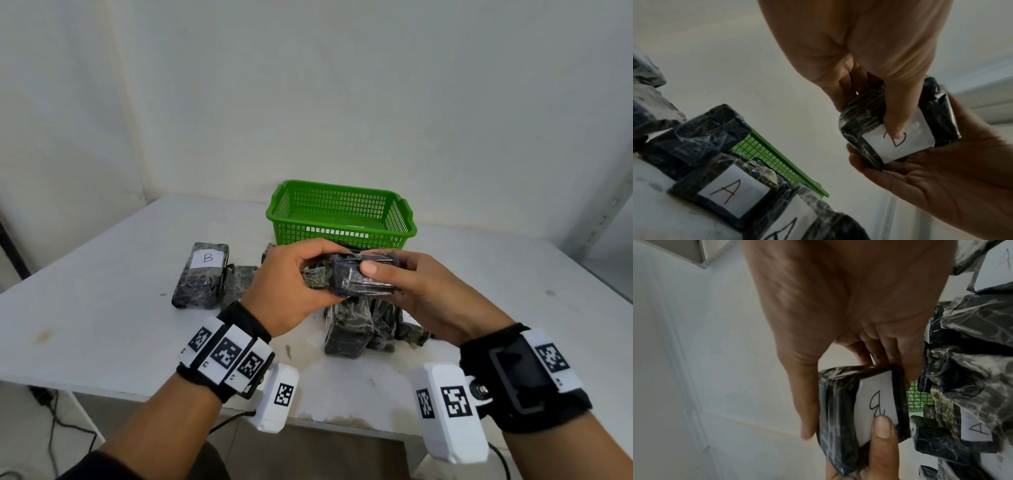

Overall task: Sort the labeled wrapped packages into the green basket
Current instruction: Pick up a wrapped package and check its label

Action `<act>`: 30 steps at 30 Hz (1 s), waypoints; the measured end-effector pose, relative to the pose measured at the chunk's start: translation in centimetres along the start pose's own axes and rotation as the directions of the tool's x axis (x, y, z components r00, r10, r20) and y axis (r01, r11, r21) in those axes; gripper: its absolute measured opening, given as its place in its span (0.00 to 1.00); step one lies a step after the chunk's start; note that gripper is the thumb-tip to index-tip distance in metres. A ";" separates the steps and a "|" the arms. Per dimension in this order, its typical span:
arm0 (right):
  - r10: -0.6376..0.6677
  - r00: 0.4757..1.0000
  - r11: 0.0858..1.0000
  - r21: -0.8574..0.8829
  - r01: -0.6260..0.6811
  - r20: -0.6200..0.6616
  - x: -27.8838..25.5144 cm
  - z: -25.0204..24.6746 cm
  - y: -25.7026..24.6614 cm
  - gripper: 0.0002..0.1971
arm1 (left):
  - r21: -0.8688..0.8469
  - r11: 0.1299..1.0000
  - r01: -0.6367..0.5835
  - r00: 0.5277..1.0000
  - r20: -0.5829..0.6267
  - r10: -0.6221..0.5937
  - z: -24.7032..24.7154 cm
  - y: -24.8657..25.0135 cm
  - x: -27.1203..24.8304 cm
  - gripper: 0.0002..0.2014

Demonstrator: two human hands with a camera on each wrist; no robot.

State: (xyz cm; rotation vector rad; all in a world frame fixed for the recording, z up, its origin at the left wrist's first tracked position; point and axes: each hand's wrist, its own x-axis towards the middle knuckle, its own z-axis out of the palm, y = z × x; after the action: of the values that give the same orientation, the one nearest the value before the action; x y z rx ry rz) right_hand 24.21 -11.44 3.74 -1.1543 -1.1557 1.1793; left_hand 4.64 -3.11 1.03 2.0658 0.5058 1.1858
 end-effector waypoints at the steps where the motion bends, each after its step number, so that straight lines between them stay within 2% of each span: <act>1: 0.004 1.000 1.000 -0.006 -0.004 0.019 -0.2 -0.1 -0.1 0.23 | -0.008 1.000 0.009 1.000 -0.002 -0.009 0.0 0.0 0.1 0.25; 4: 0.003 1.000 1.000 -0.025 -0.002 0.019 -0.5 -0.4 0.0 0.25 | -0.019 0.999 0.026 1.000 0.003 -0.026 -0.2 -0.1 0.3 0.27; 12: 0.009 1.000 0.999 -0.044 -0.008 0.023 -0.1 0.2 0.1 0.29 | 0.008 1.000 0.006 1.000 0.003 -0.006 -0.2 0.2 0.2 0.24; 17: 0.055 0.998 0.989 -0.136 -0.057 -0.019 0.1 0.4 0.4 0.35 | 0.054 0.996 0.068 0.994 0.084 -0.072 -0.7 0.2 0.6 0.23; 19: 0.055 0.998 0.987 -0.147 -0.059 -0.031 0.0 0.6 0.2 0.32 | 0.056 0.993 0.101 0.986 0.124 -0.108 -0.8 0.0 1.0 0.21; 22: -0.114 0.987 0.946 -0.315 0.073 -0.113 0.1 0.4 -0.1 0.28 | 0.060 0.990 0.131 0.977 0.162 -0.139 -0.8 -0.1 1.6 0.21; 25: -0.214 0.972 0.891 -0.428 0.154 -0.096 0.0 0.3 -0.4 0.25 | 0.054 0.985 0.164 0.970 0.174 -0.171 -0.9 0.0 1.9 0.20; 27: -0.245 0.962 0.872 -0.463 0.162 -0.125 0.2 0.5 -0.4 0.20 | 0.011 0.980 0.197 0.967 0.165 -0.196 -0.9 -0.1 2.2 0.24; 30: -0.248 0.938 0.884 -0.454 0.115 -0.244 1.1 0.2 -0.1 0.13 | -0.123 0.947 0.297 0.948 0.156 -0.277 -0.9 -0.3 2.6 0.32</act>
State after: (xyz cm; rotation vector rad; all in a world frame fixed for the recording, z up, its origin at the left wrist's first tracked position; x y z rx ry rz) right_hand 24.10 -10.37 3.94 -1.4624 -1.2953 0.5845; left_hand 5.23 -0.94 2.67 1.8591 0.6126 0.8760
